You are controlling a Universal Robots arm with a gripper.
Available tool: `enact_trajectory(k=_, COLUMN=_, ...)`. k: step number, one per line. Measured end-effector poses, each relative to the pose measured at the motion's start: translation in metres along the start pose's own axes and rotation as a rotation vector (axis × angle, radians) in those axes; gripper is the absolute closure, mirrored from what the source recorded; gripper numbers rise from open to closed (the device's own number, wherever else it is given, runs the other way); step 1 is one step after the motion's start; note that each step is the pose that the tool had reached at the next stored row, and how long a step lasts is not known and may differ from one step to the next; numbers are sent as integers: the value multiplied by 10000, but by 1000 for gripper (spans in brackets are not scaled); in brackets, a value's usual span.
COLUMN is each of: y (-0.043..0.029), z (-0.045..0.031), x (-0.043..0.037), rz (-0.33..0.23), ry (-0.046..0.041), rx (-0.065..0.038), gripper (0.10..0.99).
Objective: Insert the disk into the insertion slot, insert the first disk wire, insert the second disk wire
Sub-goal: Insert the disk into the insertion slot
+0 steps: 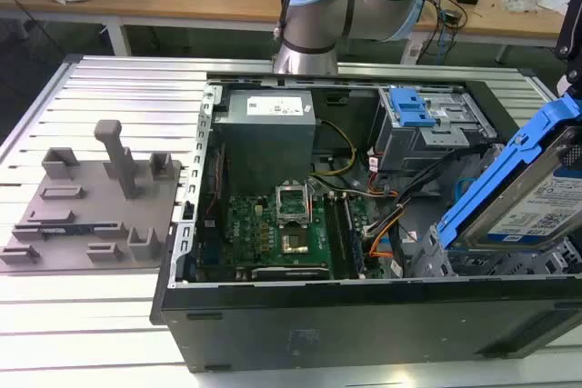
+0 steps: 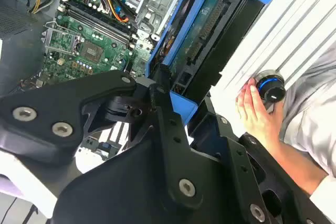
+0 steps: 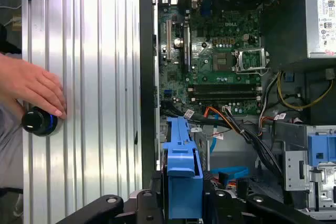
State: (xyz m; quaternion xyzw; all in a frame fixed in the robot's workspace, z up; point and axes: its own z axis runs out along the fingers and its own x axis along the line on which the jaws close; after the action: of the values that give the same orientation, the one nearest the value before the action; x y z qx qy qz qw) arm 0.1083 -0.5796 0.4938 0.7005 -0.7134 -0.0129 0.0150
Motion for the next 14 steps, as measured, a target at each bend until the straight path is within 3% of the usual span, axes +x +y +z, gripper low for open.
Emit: enact_trajectory(k=14, y=0, z=0, x=0, rz=0, ry=-1, rx=0, gripper=718)
